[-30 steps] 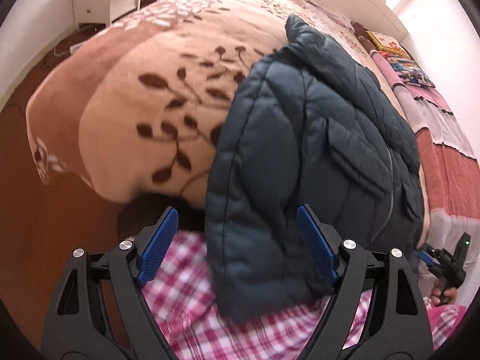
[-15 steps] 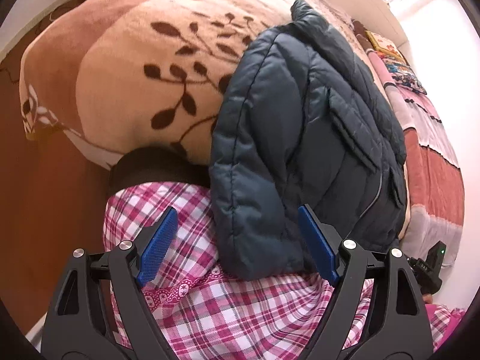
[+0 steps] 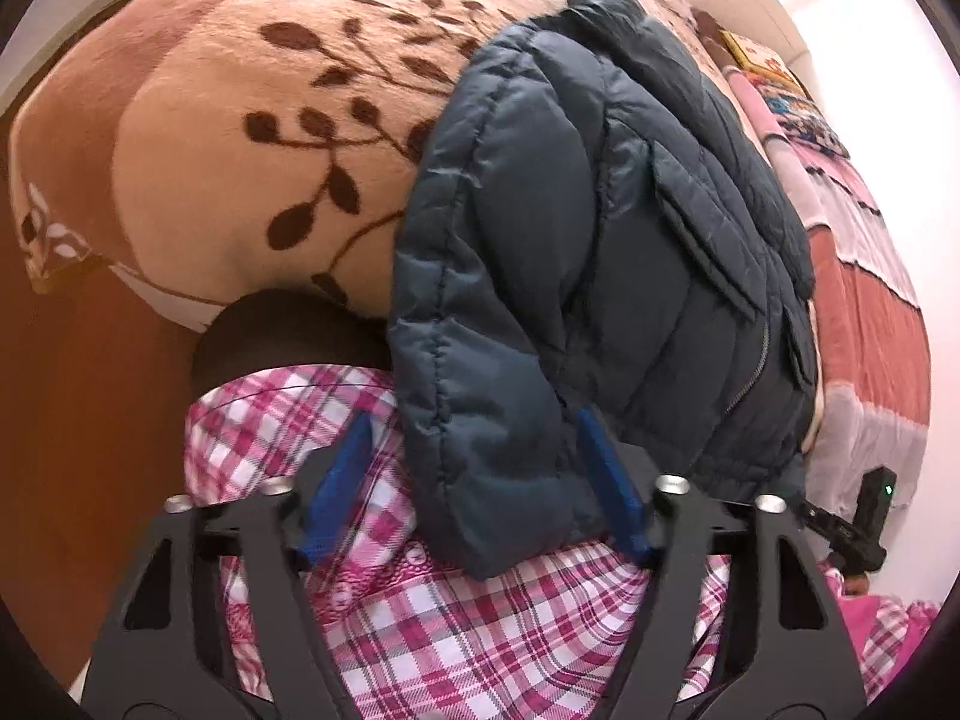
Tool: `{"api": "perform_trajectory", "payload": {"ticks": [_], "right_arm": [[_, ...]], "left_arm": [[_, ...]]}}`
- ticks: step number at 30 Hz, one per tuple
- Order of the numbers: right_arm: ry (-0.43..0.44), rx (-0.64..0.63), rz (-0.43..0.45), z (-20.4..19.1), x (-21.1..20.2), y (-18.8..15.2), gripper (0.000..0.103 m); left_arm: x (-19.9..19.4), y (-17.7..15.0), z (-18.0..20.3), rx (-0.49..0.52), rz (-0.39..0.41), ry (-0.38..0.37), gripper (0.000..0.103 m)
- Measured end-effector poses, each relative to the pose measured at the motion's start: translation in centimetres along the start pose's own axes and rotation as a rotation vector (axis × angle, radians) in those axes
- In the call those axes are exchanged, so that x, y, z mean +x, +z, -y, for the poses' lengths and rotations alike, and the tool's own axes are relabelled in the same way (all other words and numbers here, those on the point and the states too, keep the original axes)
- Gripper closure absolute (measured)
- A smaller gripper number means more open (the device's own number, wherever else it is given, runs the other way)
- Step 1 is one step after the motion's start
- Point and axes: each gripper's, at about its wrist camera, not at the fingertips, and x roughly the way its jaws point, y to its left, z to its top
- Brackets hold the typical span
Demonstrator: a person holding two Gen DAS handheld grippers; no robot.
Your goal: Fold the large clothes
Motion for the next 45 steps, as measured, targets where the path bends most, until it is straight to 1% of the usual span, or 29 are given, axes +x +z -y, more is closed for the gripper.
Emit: {"api": "perform_trajectory", "payload": {"ticks": [1,2,3,5,6,8,9,10,11,12,13,15,18,19,20,21,22,23,25,30,34,39,45], "right_arm": [[0.007,-0.010,-0.008,0.0,0.0,0.0,0.047],[0.014,-0.014,-0.010,0.0,0.1,0.0,0.048],[0.026,-0.011,-0.012,0.2,0.1,0.0,0.048],[0.087,0.023,-0.015,1.1,0.3,0.2,0.048],[0.112,0.050,-0.016,1.6,0.3,0.3,0.048],[0.170,0.149,-0.018,3.4,0.6,0.9,0.047],[0.182,0.182,-0.009,4.0,0.5,1.2,0.045],[0.187,0.219,0.011,4.7,0.4,1.5,0.039],[0.195,0.250,0.018,5.4,0.5,1.7,0.036],[0.209,0.266,0.001,5.7,0.8,1.9,0.035],[0.216,0.267,-0.019,5.7,1.2,2.0,0.033],[0.199,0.216,-0.046,5.0,1.5,2.1,0.031],[0.194,0.103,-0.110,3.1,2.2,2.0,0.030],[0.189,0.067,-0.128,2.5,2.4,1.8,0.038],[0.184,0.041,-0.153,2.1,2.7,1.6,0.060],[0.179,0.037,-0.172,1.9,3.1,1.4,0.066],[0.180,0.039,-0.172,1.9,3.0,1.2,0.075],[0.192,0.040,-0.172,1.9,2.9,0.9,0.081],[0.218,0.049,-0.159,1.9,2.4,0.6,0.086],[0.257,0.039,-0.076,1.3,-0.1,-0.2,0.091],[0.319,0.041,0.039,1.6,-3.2,-0.1,0.091],[0.391,0.023,0.212,0.7,-7.6,0.8,0.092],[0.441,0.010,0.423,0.3,-13.8,1.0,0.092]], "left_arm": [[0.5,0.0,0.1,0.003,-0.018,0.001,0.060],[0.8,-0.1,0.0,-0.001,-0.033,0.007,0.071],[1.0,0.0,-0.2,-0.009,-0.040,-0.006,0.074],[1.0,-0.1,-0.3,-0.021,-0.035,-0.036,0.084],[1.0,-0.1,-0.3,-0.026,-0.030,-0.043,0.086],[0.9,-0.1,-0.3,-0.029,-0.021,-0.049,0.091],[0.9,-0.2,-0.3,-0.029,-0.017,-0.049,0.092],[0.7,-0.2,-0.1,-0.027,-0.008,-0.049,0.093],[0.7,-0.2,0.0,-0.027,-0.003,-0.048,0.093],[0.6,-0.2,0.0,-0.031,0.001,-0.046,0.093],[0.4,-0.1,-0.2,-0.033,0.002,-0.045,0.093],[0.3,-0.1,-0.1,-0.041,0.006,-0.044,0.094],[0.1,0.0,-0.5,-0.046,0.007,-0.041,0.094],[0.0,0.1,-0.6,-0.045,0.006,-0.038,0.094],[-0.1,0.1,-0.6,-0.044,0.006,-0.036,0.094],[-0.1,0.2,-0.5,-0.042,0.007,-0.033,0.094],[-0.2,0.1,-0.4,-0.039,0.010,-0.031,0.094],[-0.3,0.1,-0.3,-0.036,0.013,-0.030,0.094],[-0.5,0.1,-0.2,-0.032,0.022,-0.030,0.094],[-1.5,-0.1,0.7,-0.008,0.061,-0.050,0.094],[-3.3,0.0,1.3,0.020,0.119,-0.086,0.095],[-7.5,0.9,3.3,0.067,0.244,-0.159,0.095],[-13.3,1.5,6.0,0.145,0.403,-0.233,0.095]]}}
